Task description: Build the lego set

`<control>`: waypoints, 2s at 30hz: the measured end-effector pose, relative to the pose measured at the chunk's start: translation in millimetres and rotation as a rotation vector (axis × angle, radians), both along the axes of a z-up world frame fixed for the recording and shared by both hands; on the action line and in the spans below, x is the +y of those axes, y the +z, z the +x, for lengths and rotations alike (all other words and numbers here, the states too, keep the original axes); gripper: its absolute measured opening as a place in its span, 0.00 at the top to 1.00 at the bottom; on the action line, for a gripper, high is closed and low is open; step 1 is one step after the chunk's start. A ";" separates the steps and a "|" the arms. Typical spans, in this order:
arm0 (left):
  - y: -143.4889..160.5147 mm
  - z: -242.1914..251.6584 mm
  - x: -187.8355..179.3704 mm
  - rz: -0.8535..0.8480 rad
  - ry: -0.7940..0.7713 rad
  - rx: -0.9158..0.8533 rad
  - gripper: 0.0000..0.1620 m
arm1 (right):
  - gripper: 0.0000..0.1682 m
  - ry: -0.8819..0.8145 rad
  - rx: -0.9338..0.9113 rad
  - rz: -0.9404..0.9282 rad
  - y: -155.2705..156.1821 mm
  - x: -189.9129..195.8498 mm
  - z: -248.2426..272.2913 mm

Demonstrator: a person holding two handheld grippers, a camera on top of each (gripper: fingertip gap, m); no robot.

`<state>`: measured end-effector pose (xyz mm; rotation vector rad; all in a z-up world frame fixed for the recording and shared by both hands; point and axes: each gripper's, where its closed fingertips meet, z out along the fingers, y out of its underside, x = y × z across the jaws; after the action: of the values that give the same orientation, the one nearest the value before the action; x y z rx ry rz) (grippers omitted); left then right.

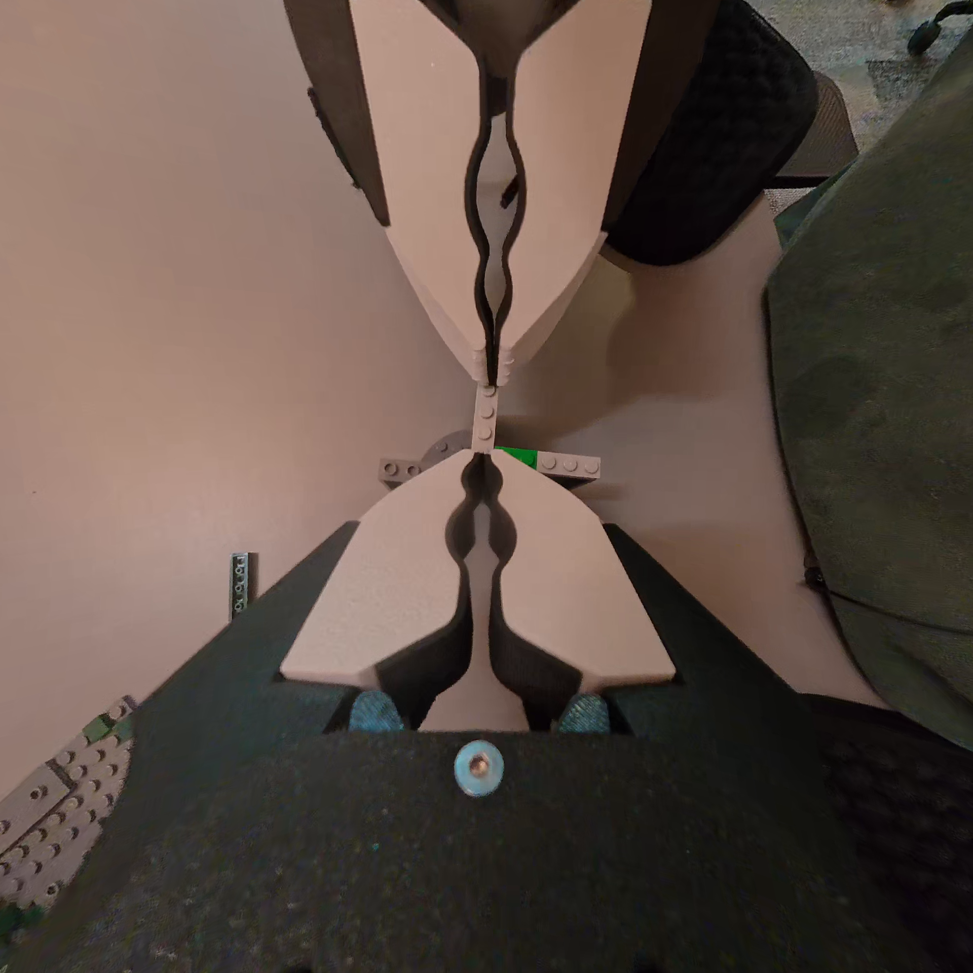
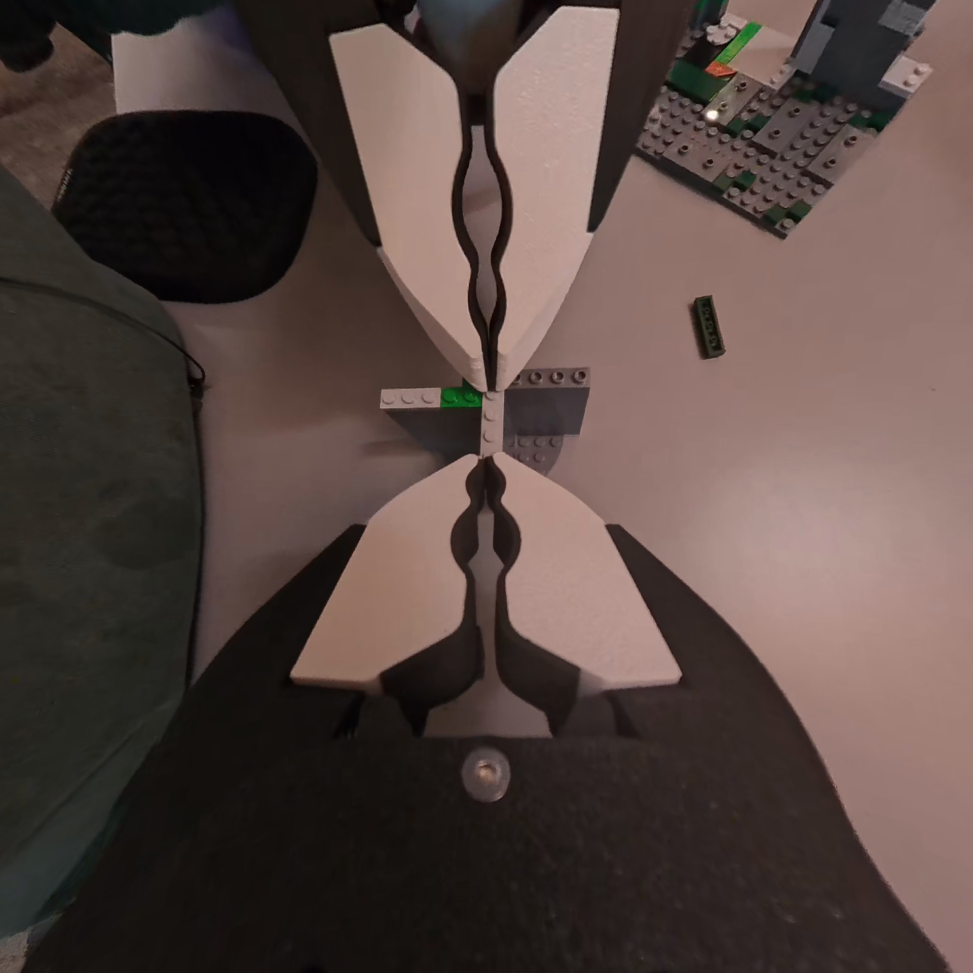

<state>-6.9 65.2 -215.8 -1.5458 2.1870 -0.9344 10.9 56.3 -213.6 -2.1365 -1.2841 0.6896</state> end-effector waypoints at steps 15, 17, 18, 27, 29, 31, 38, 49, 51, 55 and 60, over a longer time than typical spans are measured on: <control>-1.3 -0.4 0.2 -0.019 0.008 0.050 1.00 | 1.00 -0.006 -0.064 0.010 -2.9 -1.0 1.6; -1.3 -0.4 0.2 -0.034 0.022 0.026 1.00 | 1.00 -0.010 -0.054 0.007 -2.7 -0.9 1.6; -1.1 -0.3 0.1 -0.040 0.029 0.017 1.00 | 1.00 -0.013 -0.052 0.008 -2.7 -0.8 1.4; 20.2 -3.0 8.8 -0.090 0.122 -0.111 1.00 | 1.00 -0.045 0.034 0.014 15.3 8.2 -1.9; 18.6 -8.2 12.8 -0.052 0.137 -0.100 1.00 | 1.00 -0.032 0.013 0.021 13.6 10.3 -4.2; 15.8 -8.3 8.2 -0.056 0.138 -0.098 1.00 | 1.00 -0.013 -0.013 0.008 8.3 9.6 -8.1; 2.6 -2.3 -0.4 -0.046 0.160 -0.095 1.00 | 1.00 0.010 -0.084 0.029 -1.4 7.9 -12.8; 0.6 -0.8 -3.7 -0.061 0.150 -0.028 1.00 | 1.00 -0.013 -0.032 -0.032 -2.5 7.9 -12.5; 0.8 -0.7 -3.8 -0.073 0.154 -0.030 1.00 | 1.00 -0.017 -0.018 -0.030 -2.2 7.9 -12.8; 2.1 -1.3 -2.4 -0.063 0.167 -0.061 1.00 | 1.00 -0.052 0.111 -0.022 8.6 7.6 -14.5; 13.4 -8.9 5.8 -0.114 0.264 -0.156 1.00 | 1.00 -0.076 0.126 0.108 18.2 5.5 7.6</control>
<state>-15.8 71.0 -202.5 -1.7000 1.7983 -1.0681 18.6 61.8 -195.5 -2.0107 -1.1416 0.6962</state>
